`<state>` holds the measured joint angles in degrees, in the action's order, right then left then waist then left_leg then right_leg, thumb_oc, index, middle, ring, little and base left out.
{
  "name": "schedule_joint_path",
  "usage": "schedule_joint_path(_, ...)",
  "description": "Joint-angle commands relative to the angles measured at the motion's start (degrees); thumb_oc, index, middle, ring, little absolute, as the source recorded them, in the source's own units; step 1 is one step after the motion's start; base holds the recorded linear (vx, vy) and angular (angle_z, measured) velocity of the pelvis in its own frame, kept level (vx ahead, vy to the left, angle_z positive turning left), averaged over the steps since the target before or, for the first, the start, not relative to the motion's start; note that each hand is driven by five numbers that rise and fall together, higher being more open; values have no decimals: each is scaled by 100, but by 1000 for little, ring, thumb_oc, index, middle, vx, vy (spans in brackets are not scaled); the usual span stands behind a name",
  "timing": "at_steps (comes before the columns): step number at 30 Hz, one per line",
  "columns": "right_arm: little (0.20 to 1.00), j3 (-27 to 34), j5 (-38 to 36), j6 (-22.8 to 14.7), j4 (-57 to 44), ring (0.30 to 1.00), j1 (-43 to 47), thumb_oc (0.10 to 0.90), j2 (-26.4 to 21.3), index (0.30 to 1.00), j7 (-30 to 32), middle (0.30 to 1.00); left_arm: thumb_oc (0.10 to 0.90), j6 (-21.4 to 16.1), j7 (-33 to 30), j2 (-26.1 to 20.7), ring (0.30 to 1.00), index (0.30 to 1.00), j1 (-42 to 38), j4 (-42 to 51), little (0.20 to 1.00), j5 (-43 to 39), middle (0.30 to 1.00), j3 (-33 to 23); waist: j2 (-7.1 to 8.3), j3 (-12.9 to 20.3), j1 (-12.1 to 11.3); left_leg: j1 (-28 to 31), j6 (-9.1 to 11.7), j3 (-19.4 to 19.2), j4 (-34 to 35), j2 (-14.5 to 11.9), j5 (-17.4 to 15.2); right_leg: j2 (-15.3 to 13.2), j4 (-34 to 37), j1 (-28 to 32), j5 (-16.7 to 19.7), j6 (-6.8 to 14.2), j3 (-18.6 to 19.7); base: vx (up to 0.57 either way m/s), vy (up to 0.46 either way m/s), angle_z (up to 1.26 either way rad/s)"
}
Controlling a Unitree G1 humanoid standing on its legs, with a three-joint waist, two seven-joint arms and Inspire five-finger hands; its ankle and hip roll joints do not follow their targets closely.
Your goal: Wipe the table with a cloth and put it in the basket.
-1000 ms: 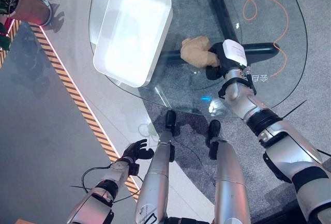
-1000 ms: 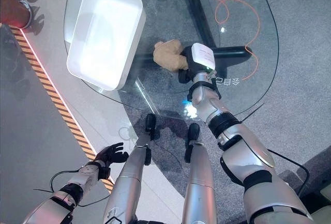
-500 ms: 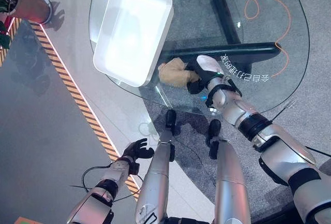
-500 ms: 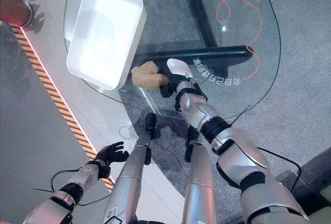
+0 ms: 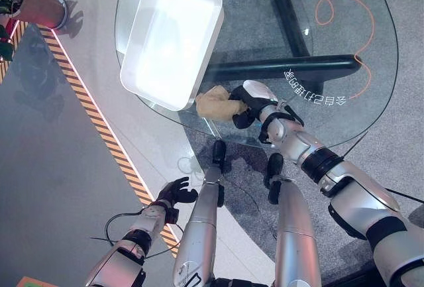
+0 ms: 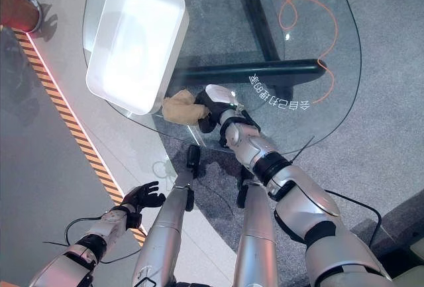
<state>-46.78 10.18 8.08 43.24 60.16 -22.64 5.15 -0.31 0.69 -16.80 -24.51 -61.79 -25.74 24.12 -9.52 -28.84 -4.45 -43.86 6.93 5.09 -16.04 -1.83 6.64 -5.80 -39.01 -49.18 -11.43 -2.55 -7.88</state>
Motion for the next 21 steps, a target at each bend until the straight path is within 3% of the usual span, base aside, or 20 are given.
schedule_joint_path(1, 200, -374, 64, -139, -294, 300, -272, 100, 729, 300, 76, 300, 800, 98, 35, 127, 900, 900, 76, -118, 900, 105, 900, 94, 128, -96, -10, -99, -540, -529, -770, 508, -496, 97, 949, 132, 769, 207, 120, 0, 0, 0)
schedule_joint_path(4, 200, -266, -26, -81, -139, 300, -243, 100, 674, 300, 537, 300, 800, 99, 49, 139, 900, 900, 54, -147, 900, 83, 900, 103, 107, -96, 3, -99, -548, -541, -777, 507, -501, 94, 938, 119, 776, 214, 142, 0, 0, 0)
schedule_joint_path(7, 200, 27, -207, -62, 259, 300, -132, 100, 508, 300, 1383, 300, 800, 59, 62, 158, 900, 900, 26, -239, 900, 56, 900, 118, 79, -96, 15, -124, -557, -562, -795, 487, -513, 80, 925, 81, 795, 227, 163, 0, 0, 0)
schedule_joint_path(13, 200, 620, -699, -75, 828, 300, 257, 100, -21, 300, 2499, 300, 800, -35, 85, 158, 900, 900, 100, -325, 900, -2, 900, 142, 56, -96, 16, -88, -577, -608, -786, 428, -552, 81, 916, 97, 819, 254, 169, 1, 10, 0)
schedule_joint_path(16, 200, 893, -916, -64, 1019, 300, 448, 100, -312, 300, 2907, 300, 800, -61, 77, 140, 900, 900, 149, -326, 900, -41, 900, 157, 57, -96, 14, -96, -594, -624, -805, 403, -585, 93, 885, 82, 817, 265, 168, 23, 2, 0)
schedule_joint_path(18, 200, 1027, -1040, 15, 1068, 300, 469, 100, -448, 300, 3114, 300, 800, -55, 63, 138, 900, 900, 251, -286, 900, -64, 900, 184, 56, -96, 16, 29, -578, -608, -885, 405, -790, 98, 762, 181, 619, 306, 201, 35, 5, 0)
schedule_joint_path(19, 200, 1096, -1094, 36, 1090, 300, 573, 100, -551, 300, 3198, 300, 800, -55, 56, 122, 900, 900, 211, -266, 900, -73, 900, 157, 53, -96, 18, -108, -602, -623, -836, 393, -620, 105, 843, 59, 804, 269, 174, -58, 22, -1)
schedule_joint_path(21, 200, 1265, -1172, 110, 1131, 300, 676, 100, -838, 300, 3415, 300, 800, -63, 52, 84, 900, 900, 266, -232, 900, -118, 900, 154, 56, -96, 35, -118, -614, -627, -856, 393, -644, 127, 822, 38, 792, 268, 188, -31, 12, 0)
